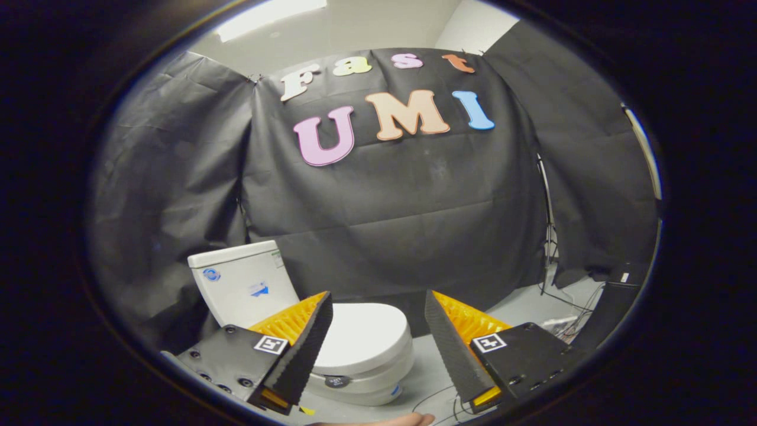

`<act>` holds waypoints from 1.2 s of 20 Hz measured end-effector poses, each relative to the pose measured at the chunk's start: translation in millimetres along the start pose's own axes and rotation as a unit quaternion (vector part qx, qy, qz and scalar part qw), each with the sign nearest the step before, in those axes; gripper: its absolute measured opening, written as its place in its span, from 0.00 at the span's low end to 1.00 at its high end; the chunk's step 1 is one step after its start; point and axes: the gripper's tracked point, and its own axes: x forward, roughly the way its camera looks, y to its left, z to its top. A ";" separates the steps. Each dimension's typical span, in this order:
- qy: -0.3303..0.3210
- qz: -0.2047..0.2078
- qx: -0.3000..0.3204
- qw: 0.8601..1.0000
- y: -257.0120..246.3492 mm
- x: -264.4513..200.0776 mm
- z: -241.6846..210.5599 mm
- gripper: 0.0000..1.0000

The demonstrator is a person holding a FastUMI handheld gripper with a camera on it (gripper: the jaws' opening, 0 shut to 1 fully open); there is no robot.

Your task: Open the toilet lid.

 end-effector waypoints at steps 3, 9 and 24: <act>0.018 -0.001 0.043 0.999 3.7 10.0 -33.4 0.97; 0.030 0.004 0.151 0.988 12.7 33.4 -95.4 0.98; 0.171 -0.018 0.338 0.925 54.5 28.8 -245.1 0.78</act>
